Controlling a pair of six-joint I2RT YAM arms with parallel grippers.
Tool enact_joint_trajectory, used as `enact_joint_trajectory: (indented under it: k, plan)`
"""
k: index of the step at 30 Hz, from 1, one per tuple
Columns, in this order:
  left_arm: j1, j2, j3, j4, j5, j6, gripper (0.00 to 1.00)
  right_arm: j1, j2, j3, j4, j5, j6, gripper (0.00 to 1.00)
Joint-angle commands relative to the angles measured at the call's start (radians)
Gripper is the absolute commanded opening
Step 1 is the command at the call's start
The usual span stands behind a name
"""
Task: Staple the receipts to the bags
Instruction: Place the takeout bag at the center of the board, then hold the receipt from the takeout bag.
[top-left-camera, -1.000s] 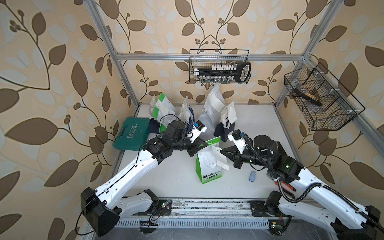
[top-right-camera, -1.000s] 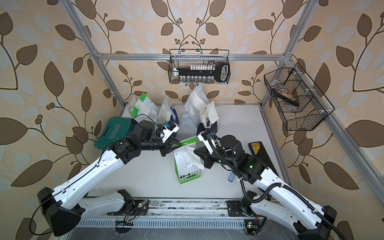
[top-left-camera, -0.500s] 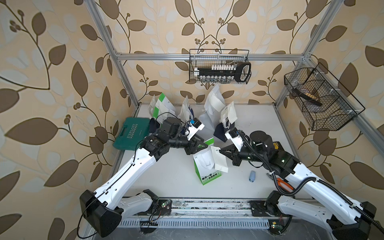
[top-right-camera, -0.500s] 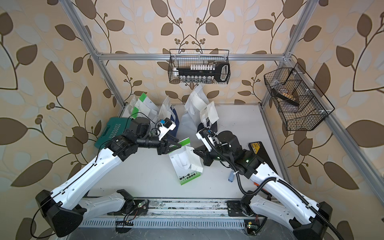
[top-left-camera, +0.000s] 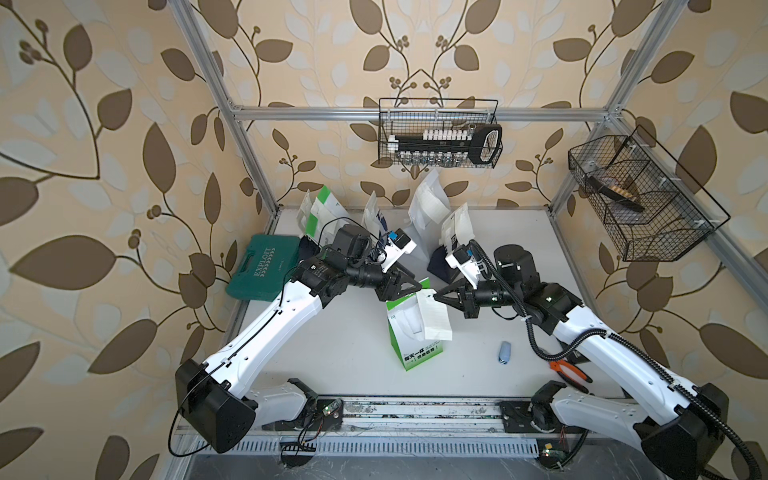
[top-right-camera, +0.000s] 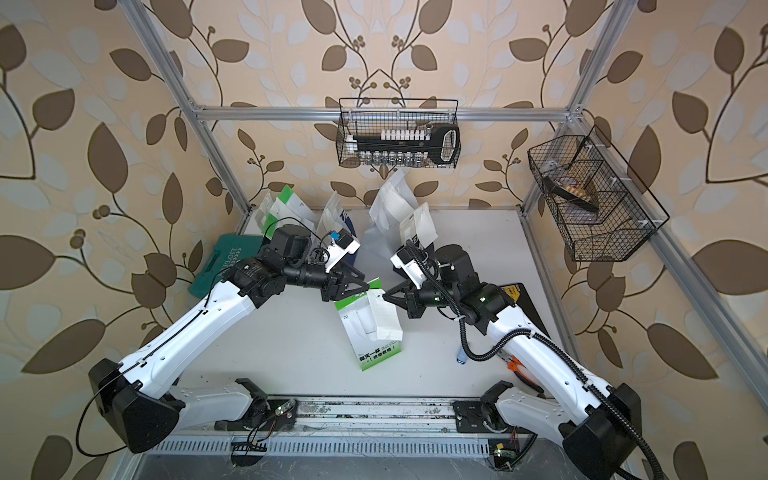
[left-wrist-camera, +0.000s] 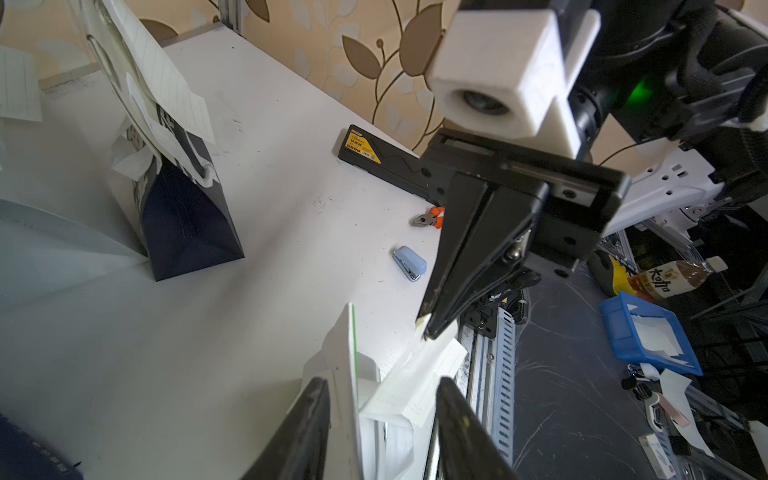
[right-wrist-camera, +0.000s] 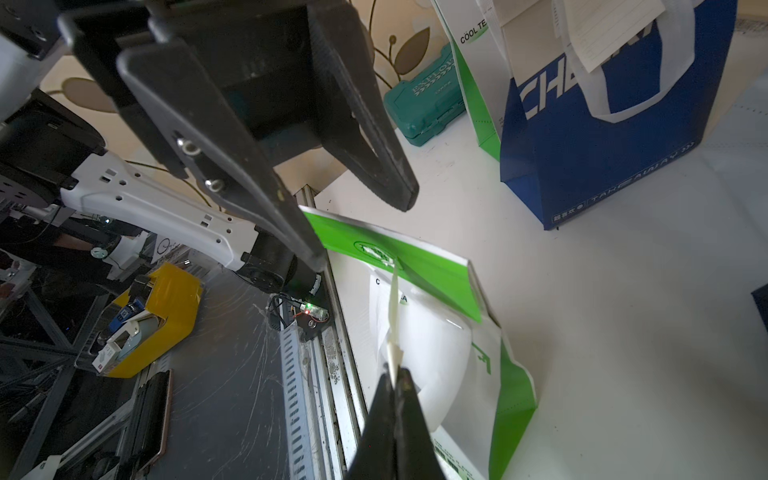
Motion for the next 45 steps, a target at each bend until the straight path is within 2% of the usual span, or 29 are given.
enact_joint_trajectory:
  k: [1, 12, 17, 20, 28, 34, 37, 42, 45]
  plan:
    - [0.002, -0.009, 0.01, -0.013, 0.031, 0.018, 0.42, -0.003, 0.016, 0.032, 0.044, -0.031, -0.012, 0.0]
    - [-0.01, 0.001, 0.007, -0.033, -0.019, 0.041, 0.37, -0.005, 0.049, 0.042, 0.101, 0.003, 0.013, 0.0]
    - [-0.012, 0.014, 0.016, -0.033, -0.016, 0.043, 0.28, -0.017, 0.055, 0.037, 0.112, 0.012, 0.022, 0.0]
    - [-0.013, 0.027, 0.024, -0.034, -0.012, 0.042, 0.26, -0.017, 0.059, 0.034, 0.109, 0.017, 0.02, 0.0]
    - [-0.018, 0.078, 0.053, -0.051, 0.023, 0.048, 0.29, -0.018, 0.065, 0.023, 0.111, 0.032, 0.012, 0.0]
    - [-0.022, 0.08, 0.05, -0.052, 0.007, 0.053, 0.22, -0.019, 0.082, 0.019, 0.121, 0.036, 0.01, 0.0]
    - [-0.022, 0.079, 0.053, -0.058, 0.001, 0.058, 0.15, -0.021, 0.081, 0.011, 0.133, 0.046, 0.017, 0.0]
    - [-0.021, 0.075, 0.051, -0.063, -0.014, 0.063, 0.18, -0.027, 0.083, 0.004, 0.129, 0.059, 0.015, 0.0]
    - [-0.022, 0.075, 0.052, -0.063, -0.014, 0.063, 0.17, -0.029, 0.085, 0.0, 0.13, 0.062, 0.015, 0.0]
